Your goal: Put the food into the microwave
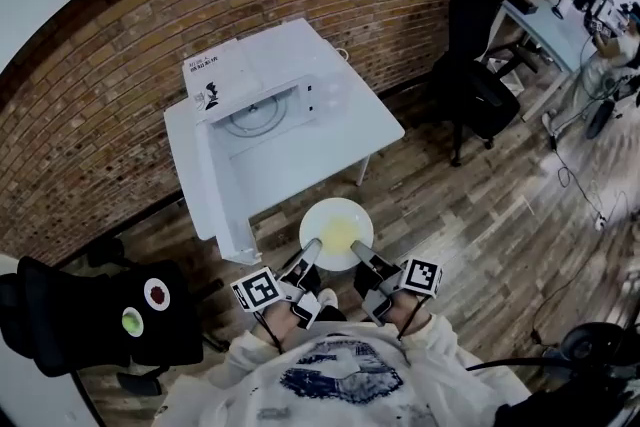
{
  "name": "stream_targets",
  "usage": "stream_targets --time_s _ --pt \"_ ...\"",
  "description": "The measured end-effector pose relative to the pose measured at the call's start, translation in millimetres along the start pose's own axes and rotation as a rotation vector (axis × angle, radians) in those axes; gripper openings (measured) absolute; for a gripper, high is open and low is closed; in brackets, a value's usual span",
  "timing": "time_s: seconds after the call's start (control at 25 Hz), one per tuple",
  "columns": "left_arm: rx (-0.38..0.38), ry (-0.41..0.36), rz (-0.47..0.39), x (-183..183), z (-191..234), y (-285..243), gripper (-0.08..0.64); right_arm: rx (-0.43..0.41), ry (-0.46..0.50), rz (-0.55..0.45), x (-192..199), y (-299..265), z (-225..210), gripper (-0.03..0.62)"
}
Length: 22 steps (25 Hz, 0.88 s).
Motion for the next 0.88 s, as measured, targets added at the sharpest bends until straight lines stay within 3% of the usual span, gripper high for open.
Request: stream_targets --time_s 0.16,0.28,0.48,0.64,0.76,0.88 --pt "-0.053 -0.088 0.001 -27.3 3.1 -12.5 0.039 0.007 -0.015 0.009 -16.2 -21.9 -4.1 0.031" --pt "-0.061 -0.102 -0.012 -39.5 4.8 -18.4 0.040 0.008 -0.019 0.018 -24.1 -33.7 -7.2 0.031" --pt "-0.027 -0.035 -0.043 -49.8 -0.6 -32.7 0.040 -0.006 -0.017 0.039 -38.0 -51.2 -12.1 0.031" --pt "-0.038 -0.083 -0.063 -64.3 1.6 -42.3 0.040 -0.026 -0.019 0.062 -50.2 -67.0 -17.0 0.031" --pt "-0.108 -0.128 -0.099 -79.5 6.6 -44.1 0.040 -0.036 -0.022 0.093 -59.7 -81.5 -22.4 0.031" --pt "-0.055 -0.075 -0.135 -89.6 2.7 -57.2 0.040 -0.050 -0.022 0.127 -71.3 -99.5 -26.7 0.031"
Point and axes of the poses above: the fingertips, and each gripper's own axes: y backward along the fingers, z to its left, x out of its underside, the point moved 4 cm from there along y, backward along the fingers, and after that the axes turned 14 degrees about y, right-handed, at the moved point
